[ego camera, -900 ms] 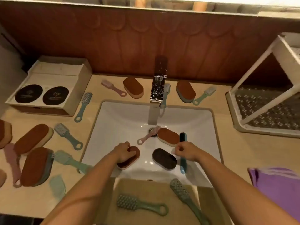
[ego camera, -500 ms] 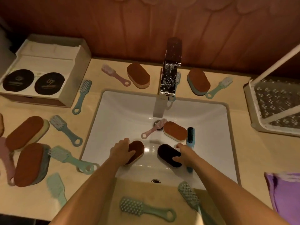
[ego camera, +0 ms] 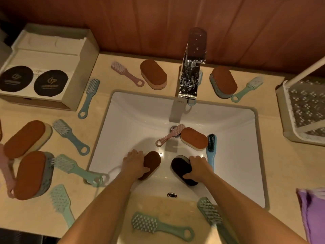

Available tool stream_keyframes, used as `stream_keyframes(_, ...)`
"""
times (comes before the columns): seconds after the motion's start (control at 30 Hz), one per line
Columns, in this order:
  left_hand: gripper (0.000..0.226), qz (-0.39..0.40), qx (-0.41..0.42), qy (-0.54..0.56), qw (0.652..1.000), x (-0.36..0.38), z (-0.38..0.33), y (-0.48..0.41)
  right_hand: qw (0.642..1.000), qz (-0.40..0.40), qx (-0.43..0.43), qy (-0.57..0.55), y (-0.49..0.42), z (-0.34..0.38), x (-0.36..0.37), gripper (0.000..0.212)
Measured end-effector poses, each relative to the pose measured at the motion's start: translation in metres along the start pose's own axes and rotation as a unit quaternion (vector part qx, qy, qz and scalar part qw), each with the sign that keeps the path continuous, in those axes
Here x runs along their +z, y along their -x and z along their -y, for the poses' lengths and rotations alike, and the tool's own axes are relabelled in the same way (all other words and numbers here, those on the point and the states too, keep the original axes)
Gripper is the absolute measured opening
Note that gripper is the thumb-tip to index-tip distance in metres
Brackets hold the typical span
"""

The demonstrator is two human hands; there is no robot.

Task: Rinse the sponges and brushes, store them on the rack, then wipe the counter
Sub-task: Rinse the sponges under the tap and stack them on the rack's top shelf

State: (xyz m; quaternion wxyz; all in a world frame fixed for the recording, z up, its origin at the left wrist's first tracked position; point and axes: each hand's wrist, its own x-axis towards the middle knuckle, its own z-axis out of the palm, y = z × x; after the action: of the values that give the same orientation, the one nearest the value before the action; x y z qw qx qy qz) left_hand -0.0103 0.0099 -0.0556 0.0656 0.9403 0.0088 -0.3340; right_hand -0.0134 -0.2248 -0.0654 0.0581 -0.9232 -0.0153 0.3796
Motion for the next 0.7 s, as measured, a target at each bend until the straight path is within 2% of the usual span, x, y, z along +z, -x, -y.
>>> stream_keyframes(0.07, 0.053, 0.002, 0.004, -0.001, 1.000, -0.002, -0.002, 0.000, 1.000, -0.009, 0.002, 0.013, 0.002, 0.001, -0.002, 0.060)
stream_keyframes(0.13, 0.052, 0.000, 0.006, 0.007, 1.000, -0.004, -0.005, 0.003, 0.999, -0.022, 0.008, -0.029, 0.007, 0.003, -0.005, 0.054)
stream_keyframes(0.23, 0.052, -0.015, -0.012, 0.056, 0.998, -0.004, -0.005, 0.009, 0.971, -0.064, 0.026, -0.231, 0.016, 0.006, -0.015, 0.041)
stream_keyframes(0.3, 0.050, -0.029, -0.036, 0.174, 0.984, -0.010, -0.006, 0.014, 0.927, -0.076, 0.039, -0.365, 0.025, 0.008, -0.029, 0.040)
stream_keyframes(0.4, 0.046, -0.006, -0.061, 0.408, 0.911, -0.028, -0.014, 0.025, 0.841, -0.072, 0.054, -0.534, 0.038, 0.007, -0.042, 0.050)
stream_keyframes(0.5, 0.042, 0.020, -0.044, 0.540, 0.840, -0.047, -0.022, 0.039, 0.757, -0.064, 0.043, -0.649, 0.052, 0.007, -0.053, 0.056)
stream_keyframes(0.6, 0.052, 0.017, -0.035, 0.600, 0.799, -0.065, -0.030, 0.054, 0.728, -0.051, 0.012, -0.684, 0.071, 0.010, -0.068, 0.051)
stream_keyframes(0.7, 0.043, 0.007, -0.019, 0.637, 0.771, -0.083, -0.042, 0.064, 0.711, -0.028, -0.003, -0.703, 0.090, 0.016, -0.085, 0.036)
